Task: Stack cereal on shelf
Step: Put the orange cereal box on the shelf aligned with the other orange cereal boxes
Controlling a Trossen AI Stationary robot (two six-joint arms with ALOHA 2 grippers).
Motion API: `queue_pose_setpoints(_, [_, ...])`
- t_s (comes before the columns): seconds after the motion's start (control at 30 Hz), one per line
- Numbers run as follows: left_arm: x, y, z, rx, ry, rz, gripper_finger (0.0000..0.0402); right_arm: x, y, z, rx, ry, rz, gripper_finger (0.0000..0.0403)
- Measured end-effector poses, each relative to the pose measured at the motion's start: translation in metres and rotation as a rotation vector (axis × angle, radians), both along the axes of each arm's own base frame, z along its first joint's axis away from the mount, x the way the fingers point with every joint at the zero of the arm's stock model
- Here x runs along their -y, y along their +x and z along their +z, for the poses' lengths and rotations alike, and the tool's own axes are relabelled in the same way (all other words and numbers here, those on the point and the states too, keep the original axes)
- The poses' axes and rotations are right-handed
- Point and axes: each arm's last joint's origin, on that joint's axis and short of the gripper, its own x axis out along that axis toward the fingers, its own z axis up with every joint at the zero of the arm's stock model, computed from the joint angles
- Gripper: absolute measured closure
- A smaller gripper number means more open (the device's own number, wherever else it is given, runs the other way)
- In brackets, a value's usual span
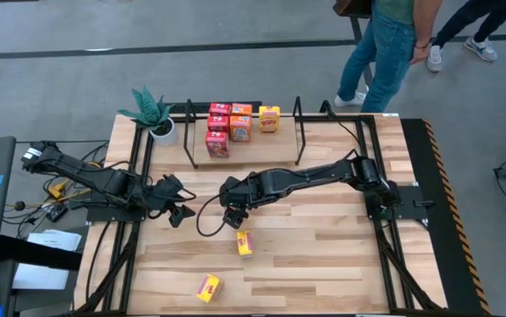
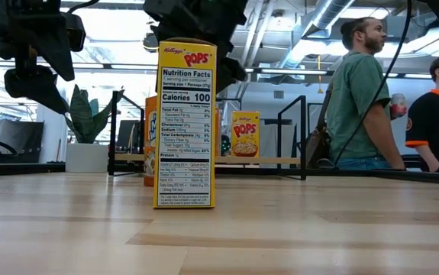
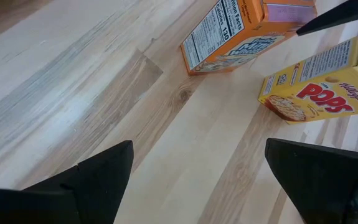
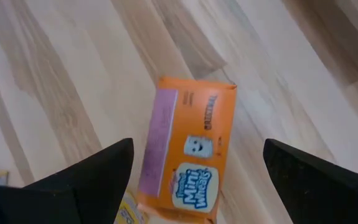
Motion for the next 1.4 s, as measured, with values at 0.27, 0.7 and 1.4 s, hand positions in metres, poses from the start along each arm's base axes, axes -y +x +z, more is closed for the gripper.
queue_pose_setpoints(0.27, [0.0,0.0,0.0,0.0,0.001,0.001,0.0047,0.001,-0.001,-0.001,-0.007,-0.011,-0.009,0.0038])
queue_pose_setpoints(0.7, [-0.001,0.0,0.0,0.006,0.012,0.018,0.0047,-0.001,0.001,-0.01,-0.043,0.014,0.01,0.009])
queue_pose_setpoints(1.4, [-0.001,0.0,0.0,0.006,0.015,0.021,0.0047,0.0,-0.001,0.007,-0.055,-0.027,0.093,0.0122])
